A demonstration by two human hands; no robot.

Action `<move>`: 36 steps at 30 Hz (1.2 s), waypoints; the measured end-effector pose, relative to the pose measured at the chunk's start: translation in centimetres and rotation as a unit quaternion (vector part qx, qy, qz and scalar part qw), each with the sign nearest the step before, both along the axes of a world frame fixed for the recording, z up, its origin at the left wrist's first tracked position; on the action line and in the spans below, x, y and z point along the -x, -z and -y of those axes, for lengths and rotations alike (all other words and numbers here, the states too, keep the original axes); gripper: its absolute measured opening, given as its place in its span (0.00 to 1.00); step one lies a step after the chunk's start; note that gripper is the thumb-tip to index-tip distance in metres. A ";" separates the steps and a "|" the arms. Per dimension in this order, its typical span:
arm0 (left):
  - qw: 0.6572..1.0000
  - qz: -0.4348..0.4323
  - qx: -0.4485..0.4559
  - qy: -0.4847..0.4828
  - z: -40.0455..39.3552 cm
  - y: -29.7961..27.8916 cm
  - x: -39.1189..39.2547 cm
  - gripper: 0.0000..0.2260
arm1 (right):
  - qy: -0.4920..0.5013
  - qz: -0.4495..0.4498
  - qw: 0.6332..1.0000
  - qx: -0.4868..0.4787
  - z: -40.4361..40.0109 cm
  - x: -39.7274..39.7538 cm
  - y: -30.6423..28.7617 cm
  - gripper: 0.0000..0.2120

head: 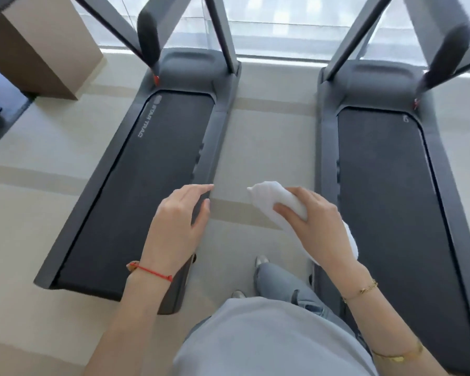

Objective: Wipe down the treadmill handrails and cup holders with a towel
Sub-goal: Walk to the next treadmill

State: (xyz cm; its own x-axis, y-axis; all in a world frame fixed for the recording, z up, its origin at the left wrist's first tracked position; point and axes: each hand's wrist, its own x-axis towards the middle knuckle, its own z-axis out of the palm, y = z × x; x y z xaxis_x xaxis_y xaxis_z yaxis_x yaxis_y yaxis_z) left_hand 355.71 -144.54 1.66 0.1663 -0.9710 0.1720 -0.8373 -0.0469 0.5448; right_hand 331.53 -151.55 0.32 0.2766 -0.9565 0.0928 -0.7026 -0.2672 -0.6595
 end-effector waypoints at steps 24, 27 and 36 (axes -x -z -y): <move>0.981 -0.026 0.072 0.178 42.0 -1.5 3.6 0.12 | 0.150 0.020 0.986 0.066 33.2 1.9 -1.4 0.14; 0.974 -0.032 0.071 0.215 46.5 -1.6 5.0 0.12 | 0.185 0.016 0.979 0.085 36.2 2.8 -1.7 0.14; 0.929 -0.056 0.091 0.354 61.3 -1.9 9.7 0.12 | 0.309 -0.008 0.940 0.144 44.5 5.2 -2.9 0.19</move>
State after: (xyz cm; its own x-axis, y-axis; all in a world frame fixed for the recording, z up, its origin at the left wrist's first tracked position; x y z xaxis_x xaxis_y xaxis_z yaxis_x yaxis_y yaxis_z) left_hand 346.05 -205.80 3.57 -0.4756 -0.8006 0.3645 -0.5609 0.5952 0.5754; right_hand 326.34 -196.04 3.23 -0.3205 -0.8704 0.3737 -0.7915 0.0293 -0.6105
